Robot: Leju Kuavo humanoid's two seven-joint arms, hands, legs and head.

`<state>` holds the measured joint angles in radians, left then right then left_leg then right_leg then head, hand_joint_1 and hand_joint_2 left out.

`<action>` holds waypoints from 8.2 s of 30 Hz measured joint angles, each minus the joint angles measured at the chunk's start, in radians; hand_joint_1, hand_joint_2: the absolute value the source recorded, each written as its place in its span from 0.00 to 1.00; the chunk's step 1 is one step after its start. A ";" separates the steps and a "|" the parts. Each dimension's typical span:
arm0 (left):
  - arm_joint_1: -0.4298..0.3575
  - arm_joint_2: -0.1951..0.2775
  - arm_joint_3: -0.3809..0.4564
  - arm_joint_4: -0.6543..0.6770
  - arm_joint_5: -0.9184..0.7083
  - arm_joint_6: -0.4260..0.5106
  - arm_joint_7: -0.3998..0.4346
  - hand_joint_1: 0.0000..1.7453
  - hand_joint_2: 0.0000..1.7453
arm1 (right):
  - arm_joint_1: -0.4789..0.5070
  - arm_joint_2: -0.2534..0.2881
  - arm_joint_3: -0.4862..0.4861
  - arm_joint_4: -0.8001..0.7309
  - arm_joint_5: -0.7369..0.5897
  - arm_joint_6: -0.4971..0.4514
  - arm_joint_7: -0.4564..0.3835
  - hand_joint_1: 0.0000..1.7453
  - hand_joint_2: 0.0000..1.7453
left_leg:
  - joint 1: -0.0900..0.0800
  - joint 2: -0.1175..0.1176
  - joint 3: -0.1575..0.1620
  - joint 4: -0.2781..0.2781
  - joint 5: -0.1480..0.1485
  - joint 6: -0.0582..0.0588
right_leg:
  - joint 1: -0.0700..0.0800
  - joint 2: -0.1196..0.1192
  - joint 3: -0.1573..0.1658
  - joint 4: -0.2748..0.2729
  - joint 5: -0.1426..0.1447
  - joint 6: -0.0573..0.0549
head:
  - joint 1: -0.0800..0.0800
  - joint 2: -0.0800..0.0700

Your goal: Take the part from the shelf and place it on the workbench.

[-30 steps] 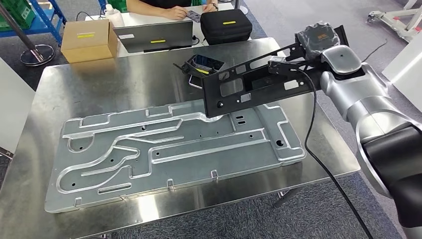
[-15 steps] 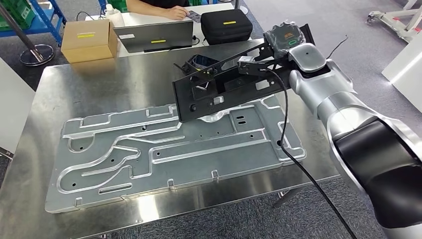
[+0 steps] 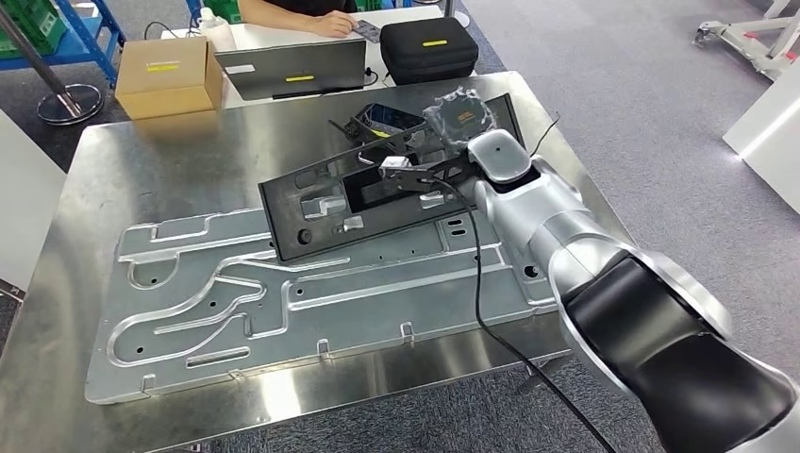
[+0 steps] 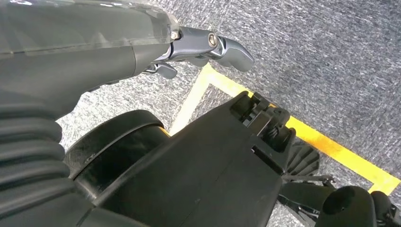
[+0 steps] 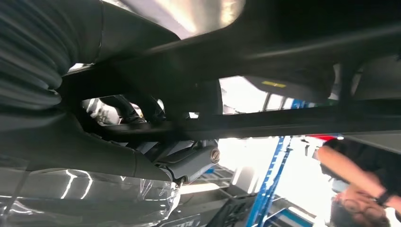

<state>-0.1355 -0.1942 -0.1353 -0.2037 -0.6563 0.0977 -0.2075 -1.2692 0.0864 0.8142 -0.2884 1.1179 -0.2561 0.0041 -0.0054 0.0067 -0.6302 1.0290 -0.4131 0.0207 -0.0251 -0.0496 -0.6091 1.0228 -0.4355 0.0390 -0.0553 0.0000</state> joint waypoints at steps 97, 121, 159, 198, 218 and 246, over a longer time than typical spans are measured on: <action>-0.014 -0.003 0.122 0.000 -0.011 0.085 -0.057 0.00 0.25 | 0.163 0.094 -0.241 0.019 -0.133 0.197 0.050 0.00 1.00 | 0.001 0.004 0.001 0.000 -0.001 -0.002 | 0.001 0.005 -0.001 0.000 0.000 -0.001 | 0.000 0.000; -0.018 -0.004 0.136 0.000 -0.021 0.114 -0.080 0.00 0.00 | 0.139 0.078 -0.192 0.018 0.015 0.128 0.057 0.00 0.00 | 0.001 0.004 0.001 0.000 -0.001 -0.002 | 0.001 0.005 -0.001 0.000 0.000 -0.001 | 0.000 0.000; -0.006 0.006 0.192 0.000 -0.002 0.109 -0.146 0.00 0.00 | -0.176 0.035 -0.073 -0.004 0.121 0.214 0.017 0.00 0.00 | 0.002 0.001 0.005 -0.015 0.014 0.019 | -0.005 0.016 -0.010 0.029 -0.029 0.010 | 0.000 0.000; -0.005 0.000 0.211 0.000 0.002 0.091 -0.156 0.00 0.00 | -0.162 0.000 -0.072 0.001 0.125 0.233 0.009 0.00 0.00 | -0.003 -0.014 -0.057 -0.018 0.070 0.012 | 0.015 0.048 -0.021 0.163 -0.050 -0.024 | 0.000 0.000; -0.006 -0.004 0.212 0.000 -0.019 0.098 -0.149 0.00 0.00 | -0.046 0.014 -0.073 -0.012 0.082 0.131 -0.029 0.00 0.00 | 0.015 -0.015 0.114 -0.015 -0.085 -0.025 | 0.011 0.030 -0.092 -0.015 0.122 -0.018 | 0.000 0.000; -0.013 -0.012 0.212 0.000 -0.049 0.100 -0.121 0.00 0.00 | 0.247 0.020 -0.052 -0.021 0.072 -0.018 -0.047 0.00 0.00 | 0.017 0.066 0.106 0.027 -0.085 -0.059 | 0.023 -0.039 -0.080 -0.002 0.079 -0.045 | -0.001 0.000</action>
<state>-0.1481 -0.2060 0.0765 -0.2036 -0.7056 0.1974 -0.3286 -1.0218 0.1061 0.7619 -0.3098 1.1895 -0.2740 -0.0433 0.0118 0.0726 -0.5239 1.0563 -0.4986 -0.0383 -0.0024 -0.0884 -0.6889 1.0208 -0.3569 -0.0062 -0.0561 0.0000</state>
